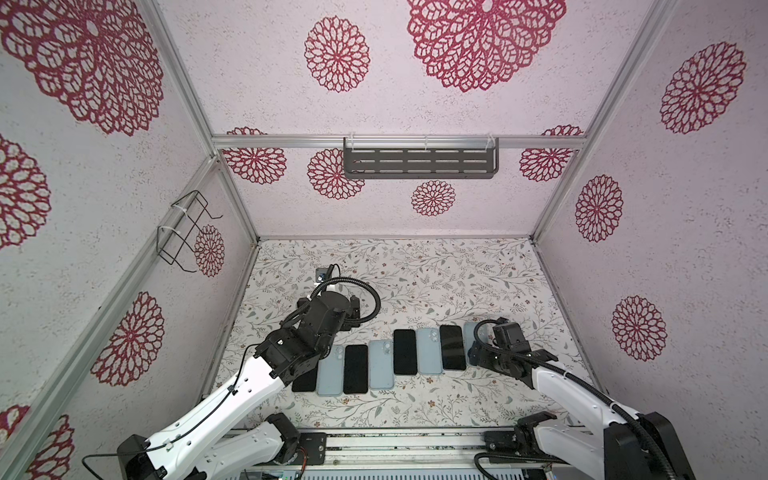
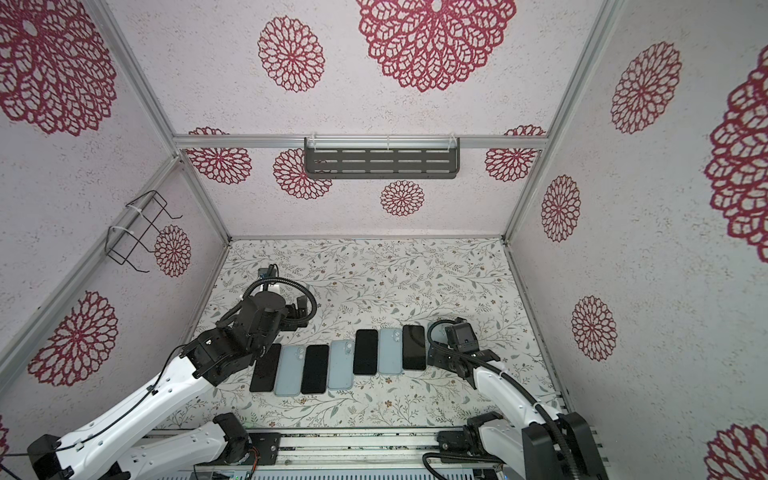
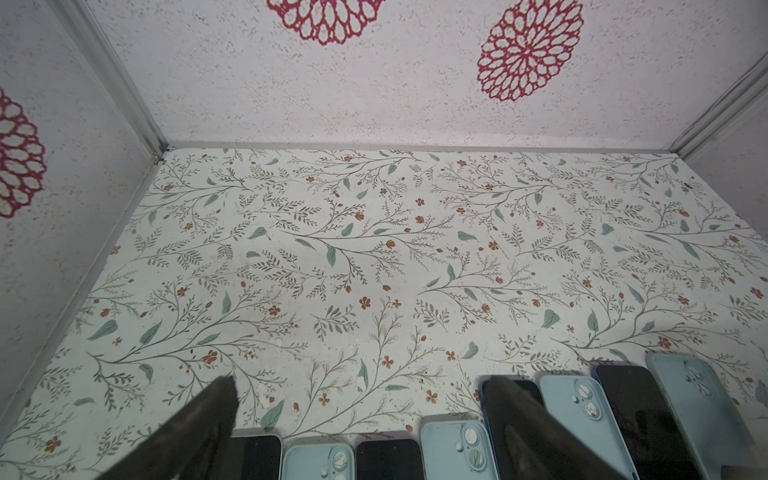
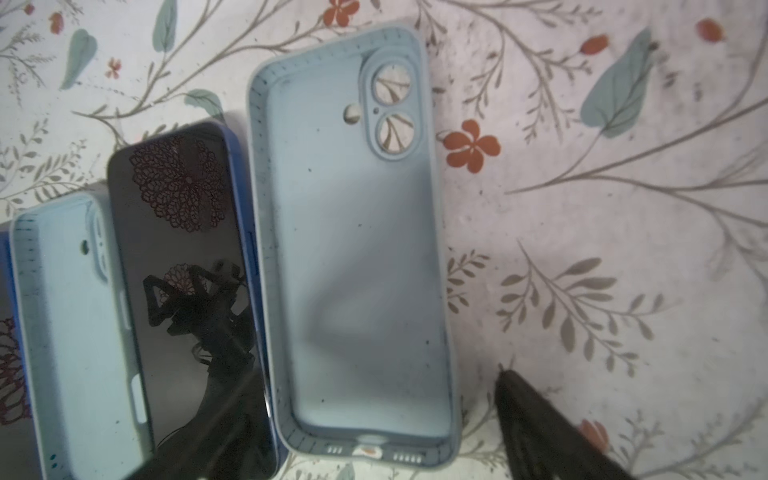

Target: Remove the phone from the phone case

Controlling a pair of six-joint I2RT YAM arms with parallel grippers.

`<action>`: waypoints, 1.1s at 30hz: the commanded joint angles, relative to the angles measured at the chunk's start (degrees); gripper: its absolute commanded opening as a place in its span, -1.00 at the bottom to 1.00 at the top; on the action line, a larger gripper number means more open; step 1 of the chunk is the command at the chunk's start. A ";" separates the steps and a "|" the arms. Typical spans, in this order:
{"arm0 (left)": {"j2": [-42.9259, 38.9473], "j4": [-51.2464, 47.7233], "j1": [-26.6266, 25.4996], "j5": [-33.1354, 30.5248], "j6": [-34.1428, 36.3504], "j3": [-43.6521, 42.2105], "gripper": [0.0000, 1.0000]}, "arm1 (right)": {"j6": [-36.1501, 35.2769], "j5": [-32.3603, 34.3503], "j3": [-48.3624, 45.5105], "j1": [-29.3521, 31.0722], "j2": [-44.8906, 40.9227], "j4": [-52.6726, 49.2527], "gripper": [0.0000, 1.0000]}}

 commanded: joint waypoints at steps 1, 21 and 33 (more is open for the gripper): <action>-0.69 -0.47 3.77 1.38 -1.74 -1.67 0.94 | -1.68 5.36 4.81 0.21 -4.68 -5.36 0.98; 9.27 78.48 38.70 10.02 23.53 -42.27 0.94 | -29.13 16.37 -20.36 -13.98 6.58 84.55 0.98; 31.42 81.25 49.37 28.32 20.89 -30.25 0.94 | -27.55 19.02 -9.70 -14.34 29.59 88.38 0.98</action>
